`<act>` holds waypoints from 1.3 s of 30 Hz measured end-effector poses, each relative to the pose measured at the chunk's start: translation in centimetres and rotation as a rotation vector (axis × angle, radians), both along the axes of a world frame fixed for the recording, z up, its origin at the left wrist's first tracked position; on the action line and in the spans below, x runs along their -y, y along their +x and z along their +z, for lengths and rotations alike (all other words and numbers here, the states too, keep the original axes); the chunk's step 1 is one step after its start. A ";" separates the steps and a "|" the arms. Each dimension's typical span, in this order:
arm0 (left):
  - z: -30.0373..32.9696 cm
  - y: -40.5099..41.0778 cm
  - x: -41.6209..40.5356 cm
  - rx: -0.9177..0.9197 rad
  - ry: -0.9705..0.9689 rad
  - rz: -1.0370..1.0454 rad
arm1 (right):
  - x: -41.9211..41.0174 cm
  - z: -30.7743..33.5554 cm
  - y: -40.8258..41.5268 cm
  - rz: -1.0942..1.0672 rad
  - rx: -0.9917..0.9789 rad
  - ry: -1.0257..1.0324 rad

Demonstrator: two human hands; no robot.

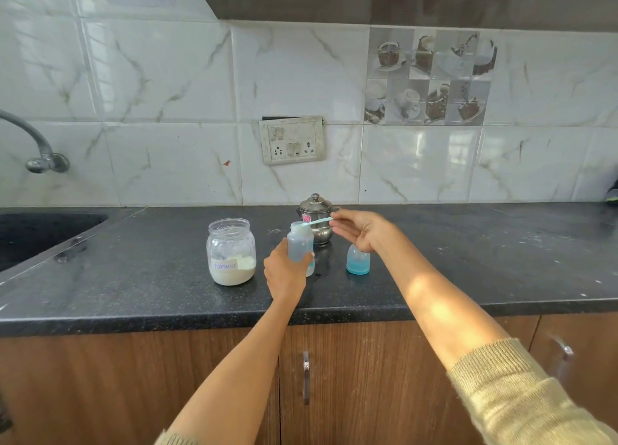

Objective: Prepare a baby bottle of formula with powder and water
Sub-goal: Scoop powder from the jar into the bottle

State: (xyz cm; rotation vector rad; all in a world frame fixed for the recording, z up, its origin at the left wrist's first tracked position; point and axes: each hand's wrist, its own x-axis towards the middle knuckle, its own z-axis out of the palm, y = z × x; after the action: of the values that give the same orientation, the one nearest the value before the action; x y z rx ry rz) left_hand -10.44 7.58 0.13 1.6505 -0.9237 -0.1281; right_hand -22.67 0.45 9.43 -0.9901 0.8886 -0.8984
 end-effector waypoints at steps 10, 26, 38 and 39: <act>0.0 0.1 0.1 -0.010 0.005 -0.010 | 0.4 0.8 -0.3 -0.069 0.054 -0.012; 2.2 5.4 -6.1 0.072 -0.253 0.277 | -3.8 2.4 9.5 0.131 0.109 -0.038; 0.1 8.4 -6.6 -0.027 -0.030 0.239 | -4.3 1.2 13.8 0.113 -0.005 -0.108; 0.0 8.4 -6.5 -0.016 -0.025 0.236 | -4.1 1.2 13.7 0.114 -0.016 -0.113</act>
State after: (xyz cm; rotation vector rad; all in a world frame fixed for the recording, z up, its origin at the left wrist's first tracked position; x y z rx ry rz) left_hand -2.02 14.12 0.12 1.7193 -0.7096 0.0318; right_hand -8.95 4.59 10.67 -1.1357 0.7934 -0.8517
